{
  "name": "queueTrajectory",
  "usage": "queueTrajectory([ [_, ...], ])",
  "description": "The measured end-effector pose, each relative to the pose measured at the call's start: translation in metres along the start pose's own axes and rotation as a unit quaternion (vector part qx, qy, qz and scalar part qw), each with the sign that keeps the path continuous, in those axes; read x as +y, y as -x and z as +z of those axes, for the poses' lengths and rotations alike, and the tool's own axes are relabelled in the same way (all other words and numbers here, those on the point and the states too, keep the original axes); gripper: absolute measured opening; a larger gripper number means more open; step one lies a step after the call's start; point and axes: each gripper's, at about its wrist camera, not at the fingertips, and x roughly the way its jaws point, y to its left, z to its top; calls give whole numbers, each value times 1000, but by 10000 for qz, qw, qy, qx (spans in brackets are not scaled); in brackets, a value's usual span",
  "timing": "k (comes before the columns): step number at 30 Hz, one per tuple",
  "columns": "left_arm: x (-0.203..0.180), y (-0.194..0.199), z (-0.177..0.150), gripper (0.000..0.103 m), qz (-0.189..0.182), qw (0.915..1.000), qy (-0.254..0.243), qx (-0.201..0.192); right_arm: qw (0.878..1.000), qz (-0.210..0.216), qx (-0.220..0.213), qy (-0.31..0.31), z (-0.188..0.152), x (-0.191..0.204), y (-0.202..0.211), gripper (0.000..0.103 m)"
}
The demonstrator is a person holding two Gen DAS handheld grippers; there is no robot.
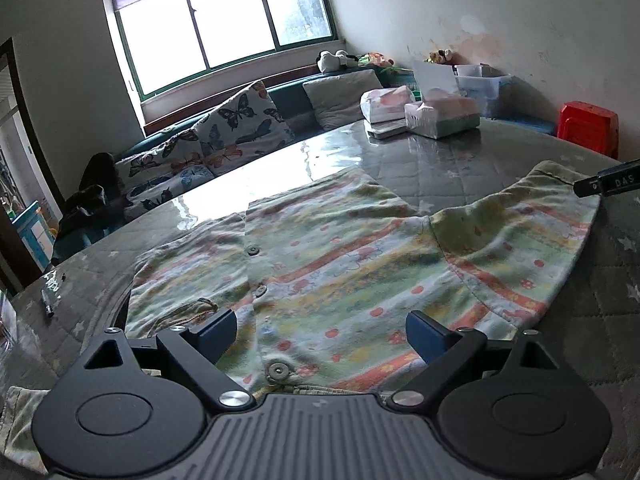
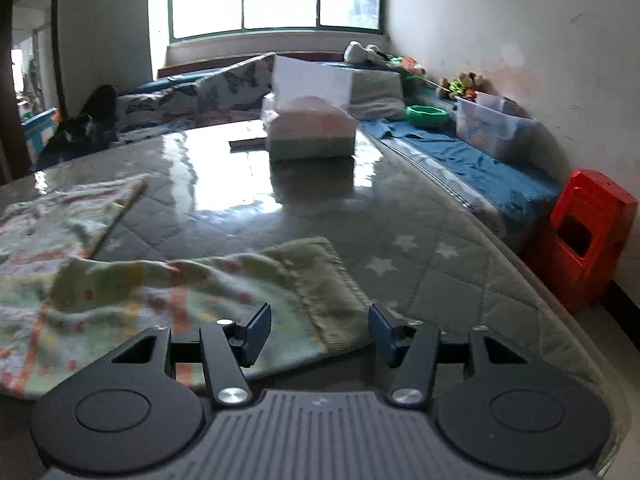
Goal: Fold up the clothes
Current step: 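Grasp the other sleeve cuff with the right gripper and lift it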
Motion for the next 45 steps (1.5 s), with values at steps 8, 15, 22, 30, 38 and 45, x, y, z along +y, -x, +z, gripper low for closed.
queueTrajectory([
  [8,0,-2,0,95,-21,10000,80,53,9998,-131,-12,-114,-2,-4,-7,56],
  [15,1,-2,2,103,-92,9997,243,47,9999,-144,13,-79,-2,-4,-7,47],
  [22,2,0,5,103,-131,9990,416,-23,9994,93,34,-322,-1,-9,-1,12],
  [30,3,-5,4,103,-24,9991,422,102,9966,526,-338,-528,9,-1,28,8],
  [38,18,-1,0,103,166,9981,583,71,9822,1715,-690,-322,40,40,67,8],
  [45,57,13,-11,103,506,9933,1039,-50,9576,2760,-716,405,68,125,83,8],
])
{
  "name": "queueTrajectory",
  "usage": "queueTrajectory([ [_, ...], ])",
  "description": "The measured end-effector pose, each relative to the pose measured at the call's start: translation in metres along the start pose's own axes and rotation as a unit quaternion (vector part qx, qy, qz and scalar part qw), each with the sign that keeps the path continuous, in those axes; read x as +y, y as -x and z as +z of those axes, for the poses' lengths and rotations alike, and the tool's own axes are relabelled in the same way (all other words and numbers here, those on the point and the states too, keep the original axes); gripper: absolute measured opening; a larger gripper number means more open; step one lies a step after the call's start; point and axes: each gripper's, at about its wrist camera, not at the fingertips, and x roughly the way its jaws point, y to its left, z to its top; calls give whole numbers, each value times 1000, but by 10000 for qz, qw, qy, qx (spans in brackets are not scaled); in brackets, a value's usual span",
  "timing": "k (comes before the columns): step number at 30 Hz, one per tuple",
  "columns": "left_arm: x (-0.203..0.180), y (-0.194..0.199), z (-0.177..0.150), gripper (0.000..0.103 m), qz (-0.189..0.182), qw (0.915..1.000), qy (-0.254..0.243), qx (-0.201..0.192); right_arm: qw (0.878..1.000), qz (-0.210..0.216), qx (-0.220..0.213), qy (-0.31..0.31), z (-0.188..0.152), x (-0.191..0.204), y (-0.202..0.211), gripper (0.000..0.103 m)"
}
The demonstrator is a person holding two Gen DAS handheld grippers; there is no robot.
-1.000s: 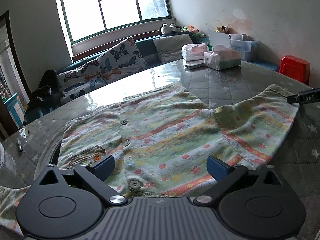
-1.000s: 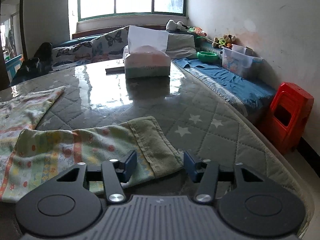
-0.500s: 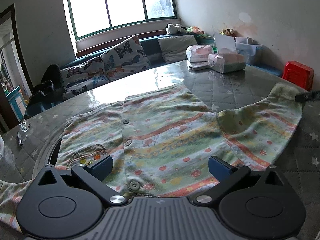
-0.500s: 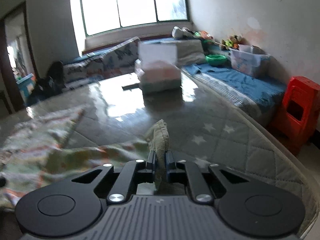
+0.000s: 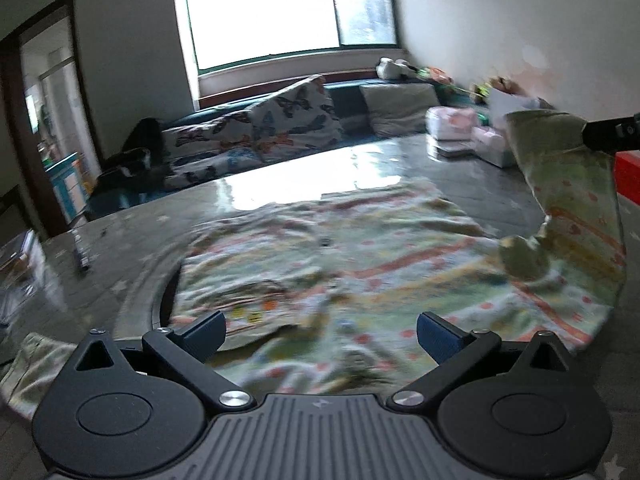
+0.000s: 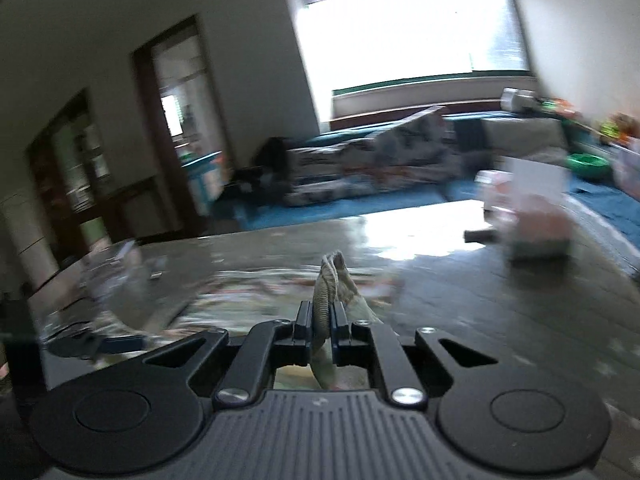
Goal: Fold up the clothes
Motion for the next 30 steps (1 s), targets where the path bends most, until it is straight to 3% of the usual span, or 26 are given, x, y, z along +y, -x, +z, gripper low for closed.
queueTrajectory([
  [9,61,17,-11,103,439,9957,807,-118,9927,773,475,790,8,89,-66,7],
  [16,76,22,-20,103,519,9938,981,-67,9838,1138,833,1111,-6,129,-101,7],
  [23,72,25,-18,103,462,9946,929,-79,9852,1213,641,1029,1,118,-88,14],
  [26,69,26,-15,102,328,9954,897,-92,9872,987,526,1137,4,108,-78,15],
  [30,54,26,-14,95,-11,9982,604,-31,9889,554,556,1262,4,85,-66,26],
])
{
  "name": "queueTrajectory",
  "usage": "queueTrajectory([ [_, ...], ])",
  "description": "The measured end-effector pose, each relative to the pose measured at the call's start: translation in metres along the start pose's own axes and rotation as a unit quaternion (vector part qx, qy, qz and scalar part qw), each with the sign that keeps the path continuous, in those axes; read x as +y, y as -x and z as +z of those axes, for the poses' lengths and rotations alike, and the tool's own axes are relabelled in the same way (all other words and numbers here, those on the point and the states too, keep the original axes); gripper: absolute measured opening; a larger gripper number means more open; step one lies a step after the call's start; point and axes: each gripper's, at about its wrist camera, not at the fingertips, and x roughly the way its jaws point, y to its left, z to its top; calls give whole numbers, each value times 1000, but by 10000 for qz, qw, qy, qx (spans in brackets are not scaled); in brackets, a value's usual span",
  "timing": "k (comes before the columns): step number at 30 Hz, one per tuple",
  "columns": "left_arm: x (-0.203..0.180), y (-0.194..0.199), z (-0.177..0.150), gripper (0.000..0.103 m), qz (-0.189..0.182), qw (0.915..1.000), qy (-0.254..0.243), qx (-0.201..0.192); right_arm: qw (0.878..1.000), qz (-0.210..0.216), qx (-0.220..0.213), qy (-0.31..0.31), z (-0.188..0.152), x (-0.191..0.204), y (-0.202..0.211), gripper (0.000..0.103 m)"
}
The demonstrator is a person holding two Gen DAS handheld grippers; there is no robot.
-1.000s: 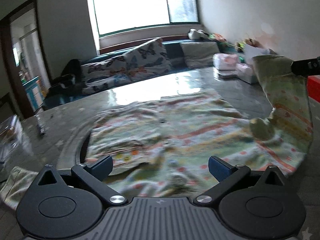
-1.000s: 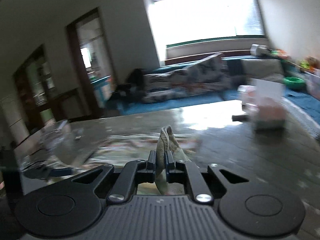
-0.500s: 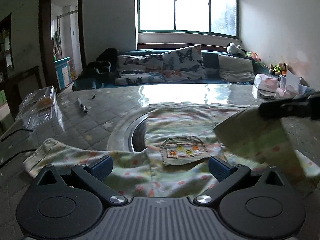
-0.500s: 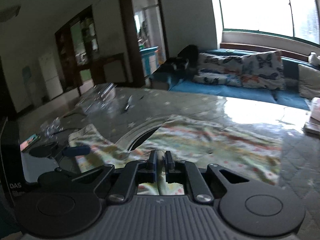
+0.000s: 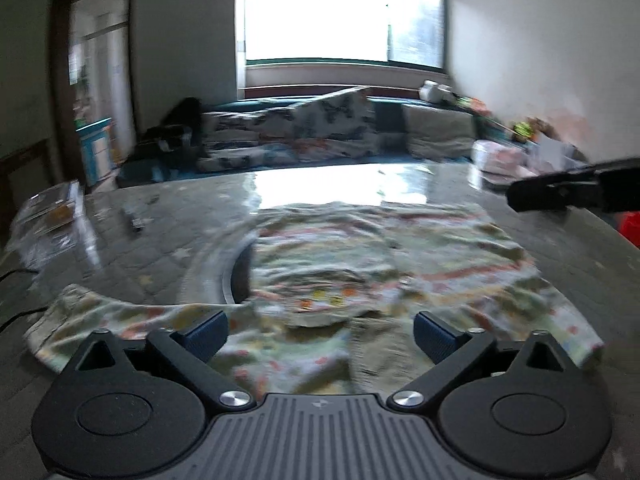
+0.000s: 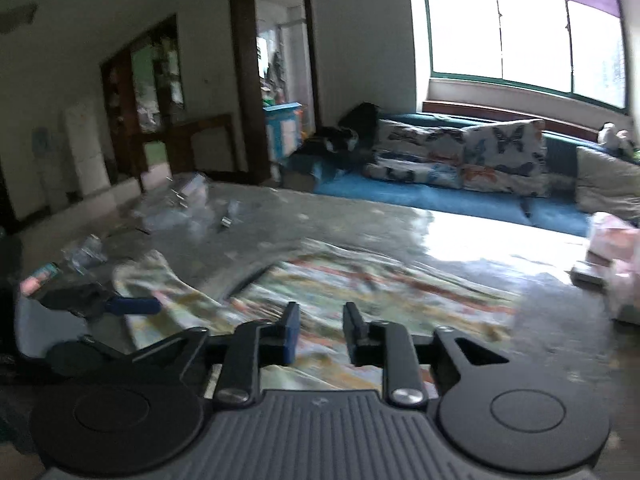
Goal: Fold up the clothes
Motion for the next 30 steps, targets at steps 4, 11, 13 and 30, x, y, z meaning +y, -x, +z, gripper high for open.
queueTrajectory([
  [4,-10,-10,-4,74,-129,9995,-114,278,9992,-358,195,20,-17,-20,10,31],
  [11,-23,-20,-16,54,-270,9969,-358,646,9947,-690,744,-181,-56,-45,16,34],
  [13,-24,-21,-17,42,-373,9964,-299,702,9936,-669,889,-188,-68,-45,14,34],
  [30,-16,2,20,1,-318,9991,-270,-101,9931,-620,991,-76,-89,-33,20,43],
])
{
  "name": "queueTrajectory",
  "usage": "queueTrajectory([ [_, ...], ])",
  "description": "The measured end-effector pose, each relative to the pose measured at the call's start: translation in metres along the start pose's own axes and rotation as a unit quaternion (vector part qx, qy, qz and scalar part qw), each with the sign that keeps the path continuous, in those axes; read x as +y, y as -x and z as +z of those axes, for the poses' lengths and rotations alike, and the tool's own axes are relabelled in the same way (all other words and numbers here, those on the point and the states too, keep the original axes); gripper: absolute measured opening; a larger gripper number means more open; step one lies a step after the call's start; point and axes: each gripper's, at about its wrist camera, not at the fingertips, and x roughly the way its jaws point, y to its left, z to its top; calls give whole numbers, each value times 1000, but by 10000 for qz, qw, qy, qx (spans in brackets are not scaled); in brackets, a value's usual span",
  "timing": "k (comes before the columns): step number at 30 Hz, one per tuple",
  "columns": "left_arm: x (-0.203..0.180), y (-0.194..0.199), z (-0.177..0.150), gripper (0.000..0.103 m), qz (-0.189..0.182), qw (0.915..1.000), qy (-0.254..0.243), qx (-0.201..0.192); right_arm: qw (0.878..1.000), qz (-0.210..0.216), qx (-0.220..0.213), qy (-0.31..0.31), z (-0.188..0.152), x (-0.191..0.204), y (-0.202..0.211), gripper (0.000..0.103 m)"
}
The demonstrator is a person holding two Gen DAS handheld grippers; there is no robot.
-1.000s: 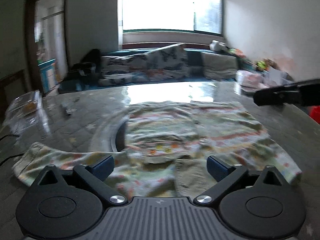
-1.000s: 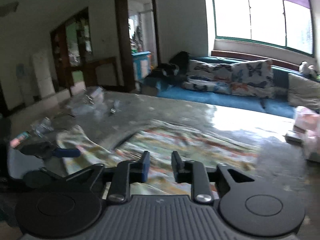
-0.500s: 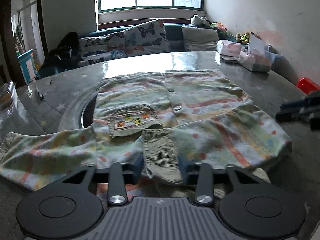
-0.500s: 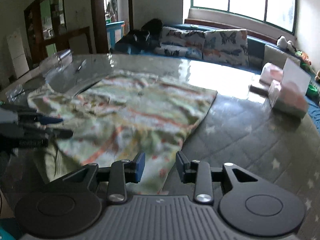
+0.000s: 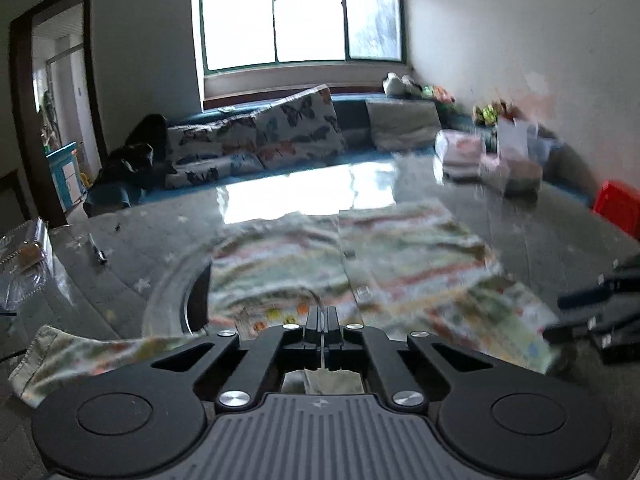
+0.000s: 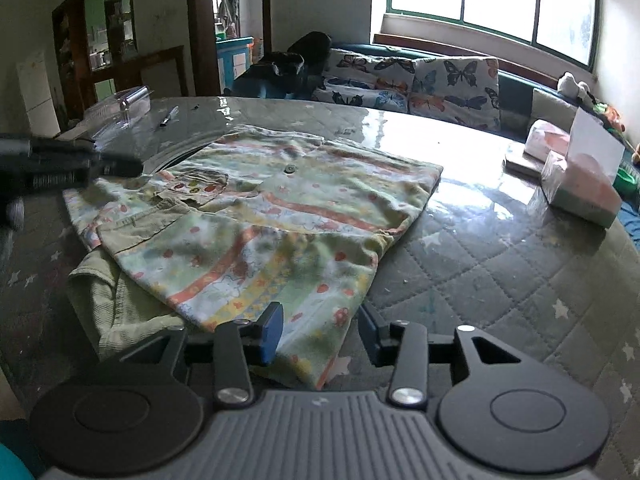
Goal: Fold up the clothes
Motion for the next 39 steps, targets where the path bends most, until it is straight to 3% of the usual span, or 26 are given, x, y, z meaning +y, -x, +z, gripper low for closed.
queueTrajectory([
  [2,6,0,1,2,-31,10000,66,16,10000,24,-13,47,-1,2,2,48],
  [5,11,-4,-6,11,-129,9995,81,280,9999,46,35,134,-2,6,1,49],
  [7,11,-5,-13,29,-129,9990,35,426,9998,56,39,188,-4,9,2,50],
  [8,10,-5,-17,49,-85,9989,-7,462,9998,62,45,183,-5,10,1,50],
  [9,9,-5,-20,57,-65,9988,-13,492,9998,66,52,178,-6,10,1,51],
  [16,8,-15,-34,53,-201,9961,201,837,9998,64,75,170,-8,10,0,51],
  [18,8,-16,-34,25,-308,9955,251,862,9998,58,76,164,-8,10,0,51],
  [21,6,-15,-33,5,-358,9958,254,797,9998,70,90,177,-9,11,0,51],
  [29,-1,11,11,4,-487,9987,121,-125,9994,135,66,298,-11,18,1,56],
  [35,4,-1,6,4,-280,9994,171,69,9991,302,-206,231,-8,22,11,55],
  [39,12,-9,-5,5,-175,9992,261,262,9982,518,-118,272,-8,27,3,54],
])
